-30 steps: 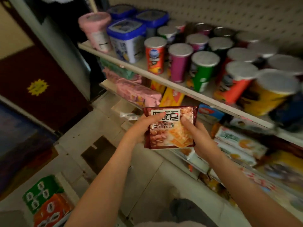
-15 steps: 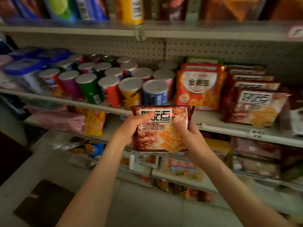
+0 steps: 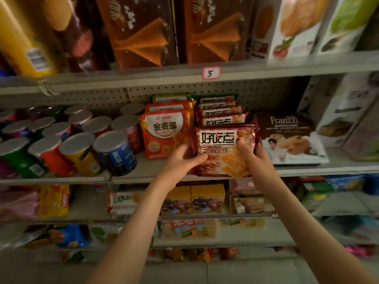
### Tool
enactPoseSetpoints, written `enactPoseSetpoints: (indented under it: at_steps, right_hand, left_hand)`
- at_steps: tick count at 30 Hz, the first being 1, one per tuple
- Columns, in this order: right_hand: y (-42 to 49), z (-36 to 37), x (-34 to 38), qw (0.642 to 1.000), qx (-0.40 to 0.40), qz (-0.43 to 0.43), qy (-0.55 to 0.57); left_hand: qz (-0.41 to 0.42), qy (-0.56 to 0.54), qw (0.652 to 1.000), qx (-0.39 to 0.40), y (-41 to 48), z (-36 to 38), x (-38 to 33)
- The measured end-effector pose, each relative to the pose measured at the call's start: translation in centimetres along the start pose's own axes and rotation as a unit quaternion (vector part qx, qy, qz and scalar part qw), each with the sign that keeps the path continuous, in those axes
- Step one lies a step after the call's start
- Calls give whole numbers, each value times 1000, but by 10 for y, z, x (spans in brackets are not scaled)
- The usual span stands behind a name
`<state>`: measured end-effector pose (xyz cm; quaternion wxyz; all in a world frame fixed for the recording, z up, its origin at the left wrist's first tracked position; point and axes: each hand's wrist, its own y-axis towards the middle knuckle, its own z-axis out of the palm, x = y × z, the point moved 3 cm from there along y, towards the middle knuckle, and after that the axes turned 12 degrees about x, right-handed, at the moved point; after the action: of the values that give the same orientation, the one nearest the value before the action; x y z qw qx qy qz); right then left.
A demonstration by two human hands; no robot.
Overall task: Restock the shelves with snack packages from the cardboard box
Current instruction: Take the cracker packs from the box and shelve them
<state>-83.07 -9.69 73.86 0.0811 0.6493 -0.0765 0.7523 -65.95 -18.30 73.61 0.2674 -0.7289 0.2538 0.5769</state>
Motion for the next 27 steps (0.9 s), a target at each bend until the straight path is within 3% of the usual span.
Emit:
enactPoseSetpoints:
  at_steps: [2,8,14,19,23,27]
  right_hand:
    - [3,-12,3,999,3,-15,-42]
    - [20,-35,3,986,-8,-39,-164]
    - [31,-44,-2,975,-35,-35,-217]
    - [37,-45,4,968,16,-34,-246]
    - [36,-52,2,917,53,-28,-394]
    - [37,-54,2,888,46,-25,-457]
  left_hand:
    - [8,57,998,-3,15,5,-3]
    - [42,92,995,-10,35,11,-5]
    - [37,120,992,-5,36,13,-3]
    - [40,135,990,-2,36,8,3]
    - [60,159,986,-6,35,9,5]
    - [78,198,977,-20,34,10,5]
